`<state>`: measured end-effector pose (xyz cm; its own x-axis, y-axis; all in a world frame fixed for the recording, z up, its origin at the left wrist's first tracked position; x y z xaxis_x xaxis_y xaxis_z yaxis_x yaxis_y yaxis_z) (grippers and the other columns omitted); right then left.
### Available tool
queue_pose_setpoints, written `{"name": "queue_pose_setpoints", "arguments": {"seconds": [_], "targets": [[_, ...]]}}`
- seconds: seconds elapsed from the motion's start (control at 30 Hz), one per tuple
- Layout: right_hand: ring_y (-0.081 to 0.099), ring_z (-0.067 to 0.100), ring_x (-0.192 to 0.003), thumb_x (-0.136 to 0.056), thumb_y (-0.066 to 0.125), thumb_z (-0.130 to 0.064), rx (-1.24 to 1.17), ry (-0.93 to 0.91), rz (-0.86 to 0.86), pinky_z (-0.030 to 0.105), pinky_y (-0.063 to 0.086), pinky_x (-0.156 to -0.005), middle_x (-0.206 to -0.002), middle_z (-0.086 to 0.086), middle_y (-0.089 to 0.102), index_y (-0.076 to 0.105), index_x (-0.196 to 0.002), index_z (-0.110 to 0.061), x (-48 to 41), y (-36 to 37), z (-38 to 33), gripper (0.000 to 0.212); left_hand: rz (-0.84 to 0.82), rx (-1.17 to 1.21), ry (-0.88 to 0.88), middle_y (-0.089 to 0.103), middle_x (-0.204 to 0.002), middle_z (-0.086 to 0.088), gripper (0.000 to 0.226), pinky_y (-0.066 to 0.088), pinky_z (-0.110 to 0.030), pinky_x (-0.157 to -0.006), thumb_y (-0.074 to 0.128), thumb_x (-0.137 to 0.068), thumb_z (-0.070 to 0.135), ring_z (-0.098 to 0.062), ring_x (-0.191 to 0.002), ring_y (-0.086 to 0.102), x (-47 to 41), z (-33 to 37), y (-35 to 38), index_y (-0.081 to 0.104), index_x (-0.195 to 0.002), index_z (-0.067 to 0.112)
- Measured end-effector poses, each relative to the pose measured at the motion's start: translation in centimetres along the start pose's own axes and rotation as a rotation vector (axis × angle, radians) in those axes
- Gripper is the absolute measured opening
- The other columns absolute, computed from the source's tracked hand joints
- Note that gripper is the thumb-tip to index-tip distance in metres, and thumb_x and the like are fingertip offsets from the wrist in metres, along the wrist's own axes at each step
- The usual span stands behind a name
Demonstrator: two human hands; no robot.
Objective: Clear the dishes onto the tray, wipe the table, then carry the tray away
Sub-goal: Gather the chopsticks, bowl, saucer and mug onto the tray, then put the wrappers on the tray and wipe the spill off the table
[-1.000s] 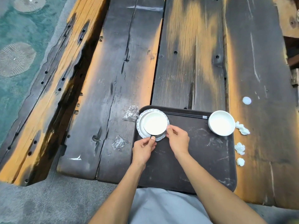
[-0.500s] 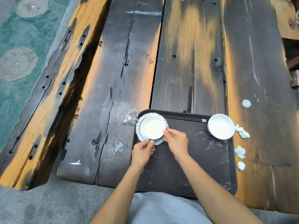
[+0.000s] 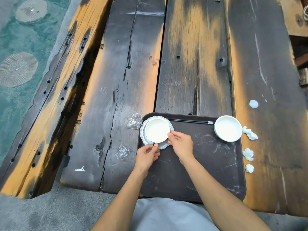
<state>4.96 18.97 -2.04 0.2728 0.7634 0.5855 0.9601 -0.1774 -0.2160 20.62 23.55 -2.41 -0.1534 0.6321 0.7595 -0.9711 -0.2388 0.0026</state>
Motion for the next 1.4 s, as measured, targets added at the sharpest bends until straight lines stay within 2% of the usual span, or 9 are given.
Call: {"name": "queue_pose_setpoints", "arguments": {"seconds": [0.23,0.4,0.5,0.63,0.73,0.83,1.1,1.23,1.4], "targets": [[0.075,0.006,-0.074,-0.090,0.066,-0.028,0.045,-0.044,-0.027,0.039,0.059,-0.088,-0.075,-0.016,0.076,0.073,-0.094,-0.035,0.6,-1.1,-0.3,0.010,-0.005,0.005,0.026,0.078,-0.096,-0.010,0.036,0.061,-0.030,-0.079,0.074,-0.091,0.033,-0.024,-0.091,0.076,1.8,0.5,-0.8,0.056,-0.121,0.025],[0.072,0.004,-0.081,-0.090,0.062,-0.033,0.158,-0.095,0.016,0.035,0.059,-0.086,-0.080,-0.016,0.075,0.070,-0.105,-0.036,1.4,-6.4,0.1,0.018,0.055,-0.307,0.158,0.074,-0.076,-0.002,0.031,0.059,-0.038,-0.076,0.074,-0.088,0.041,-0.014,-0.069,0.072,4.2,-0.7,-0.3,0.053,-0.106,0.026],[0.068,-0.002,-0.087,-0.092,0.061,-0.033,0.286,-0.149,0.137,0.032,0.057,-0.089,-0.092,-0.015,0.074,0.072,-0.112,-0.030,2.0,-12.0,1.0,0.023,-0.076,-0.595,0.287,0.070,-0.074,0.006,0.016,0.052,-0.028,-0.072,0.073,-0.087,0.038,-0.006,-0.066,0.064,5.0,-1.9,3.3,0.060,-0.092,0.030],[0.066,0.010,-0.097,-0.095,0.059,-0.017,0.416,-0.175,0.349,0.038,0.054,-0.095,-0.110,0.000,0.072,0.067,-0.124,-0.013,2.6,-20.7,2.8,0.030,-0.265,-1.064,0.548,0.067,-0.122,0.004,0.040,0.047,-0.035,-0.098,0.066,-0.092,0.037,-0.015,-0.114,0.060,4.4,-3.4,11.4,0.058,-0.128,0.022],[0.056,0.027,-0.119,-0.094,0.058,-0.009,0.640,-0.118,0.377,0.037,0.041,-0.106,-0.130,0.010,0.062,0.059,-0.134,-0.008,2.2,-25.9,4.4,0.039,-0.276,-1.358,0.620,0.030,-0.163,-0.007,0.074,0.029,-0.043,-0.118,0.057,-0.097,0.044,-0.029,-0.150,0.025,3.7,-4.7,16.1,0.026,-0.159,0.018],[0.049,0.029,-0.120,-0.090,0.061,-0.004,0.846,-0.116,0.269,0.035,0.040,-0.102,-0.134,0.011,0.055,0.056,-0.135,-0.010,1.8,-28.5,6.1,0.045,-0.208,-1.534,0.606,0.001,-0.170,-0.011,0.082,0.015,-0.054,-0.122,0.048,-0.098,0.054,-0.035,-0.155,0.001,2.5,-6.1,18.1,0.007,-0.163,0.024],[0.054,0.028,-0.106,-0.090,0.062,-0.005,0.836,-0.191,0.123,0.032,0.040,-0.090,-0.113,0.009,0.056,0.064,-0.109,-0.009,-0.2,-31.3,8.9,0.020,-0.082,-1.650,0.608,-0.017,-0.169,-0.005,0.084,0.001,-0.058,-0.122,0.014,-0.091,0.073,-0.033,-0.155,-0.011,1.2,-9.2,17.2,0.000,-0.162,0.031],[0.055,0.023,-0.107,-0.095,0.061,-0.013,0.684,-0.375,0.231,0.028,0.040,-0.088,-0.120,0.007,0.057,0.062,-0.124,-0.012,-2.0,-31.8,6.4,0.029,-0.063,-1.632,0.600,-0.026,-0.166,0.003,0.083,-0.004,-0.053,-0.122,0.014,-0.090,0.075,-0.026,-0.155,-0.017,0.8,-9.5,16.9,-0.004,-0.161,0.037],[0.048,0.028,-0.117,-0.093,0.062,-0.010,1.017,-0.335,0.014,0.038,0.049,-0.091,-0.133,0.009,0.052,0.053,-0.136,-0.020,-4.8,-30.4,6.0,0.045,-0.062,-1.642,0.554,-0.034,-0.161,0.007,0.084,-0.006,-0.052,-0.122,0.012,-0.087,0.077,-0.020,-0.152,-0.026,0.9,-9.1,17.2,-0.009,-0.159,0.039]]}}
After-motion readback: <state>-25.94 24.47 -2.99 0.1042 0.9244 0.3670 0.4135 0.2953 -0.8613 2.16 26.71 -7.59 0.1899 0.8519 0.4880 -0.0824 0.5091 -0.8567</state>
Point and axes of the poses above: each hand's wrist, its own x-axis away from the middle knuckle, its own y-axis out of the palm, z = x × y, the point moved 3 cm from there along -x, towards the middle knuckle
